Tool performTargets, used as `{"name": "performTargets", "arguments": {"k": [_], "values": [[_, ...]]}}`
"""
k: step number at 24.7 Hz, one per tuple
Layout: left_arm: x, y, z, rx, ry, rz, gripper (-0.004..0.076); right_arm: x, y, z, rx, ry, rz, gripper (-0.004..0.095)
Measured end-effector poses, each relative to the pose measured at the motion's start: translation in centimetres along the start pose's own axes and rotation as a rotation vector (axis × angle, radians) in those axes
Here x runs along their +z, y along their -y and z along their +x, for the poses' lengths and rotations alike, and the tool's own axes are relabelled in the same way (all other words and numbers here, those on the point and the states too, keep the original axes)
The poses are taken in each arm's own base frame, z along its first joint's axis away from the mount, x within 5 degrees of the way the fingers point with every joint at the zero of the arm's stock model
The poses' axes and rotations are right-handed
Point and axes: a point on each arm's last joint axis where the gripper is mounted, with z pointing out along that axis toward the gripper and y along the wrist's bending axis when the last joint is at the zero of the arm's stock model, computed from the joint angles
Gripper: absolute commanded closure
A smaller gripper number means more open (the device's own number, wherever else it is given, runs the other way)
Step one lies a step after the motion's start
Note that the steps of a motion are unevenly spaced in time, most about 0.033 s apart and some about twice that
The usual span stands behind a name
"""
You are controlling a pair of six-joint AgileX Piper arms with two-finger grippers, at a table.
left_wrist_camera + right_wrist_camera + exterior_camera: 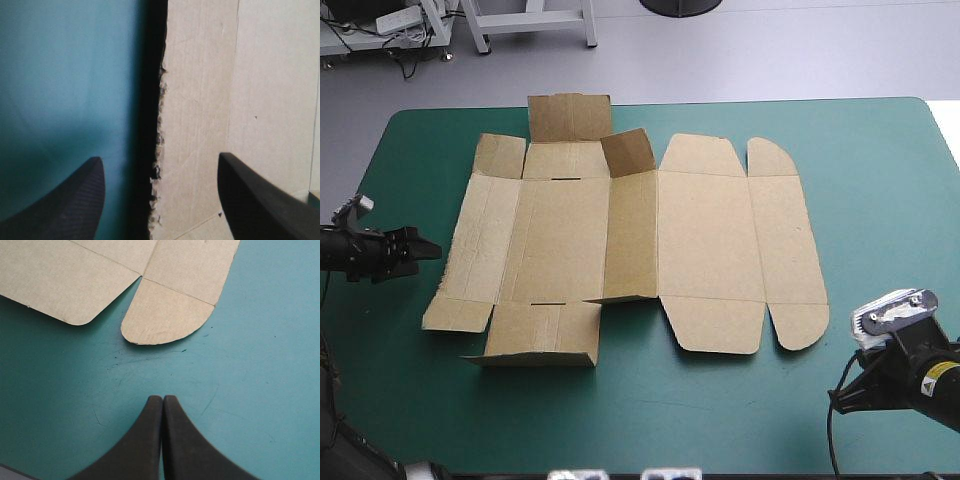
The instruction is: Fold the box
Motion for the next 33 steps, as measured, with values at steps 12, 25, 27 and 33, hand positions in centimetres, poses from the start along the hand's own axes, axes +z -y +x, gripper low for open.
{"name": "performTargets", "arguments": {"k": [12, 25, 27, 33], "values": [[4.3, 0.0, -0.3, 0.02, -0.11, 0.054, 0.0251, 0.0, -0.2, 0.0, 0.01, 0.003, -0.027, 0.0921], [8.7, 5.5, -0.3, 0.149, -0.204, 0.129, 0.0252, 0.0, -0.2, 0.0, 0.01, 0.002, -0.027, 0.0921], [9.0, 5.9, -0.2, 0.159, -0.213, 0.132, 0.0252, 0.0, -0.2, 0.0, 0.01, 0.002, -0.027, 0.0921], [9.2, 6.1, -0.2, 0.174, -0.222, 0.123, 0.0484, 0.0, -0.3, 0.0, 0.01, 0.003, -0.028, 0.0921]]}}
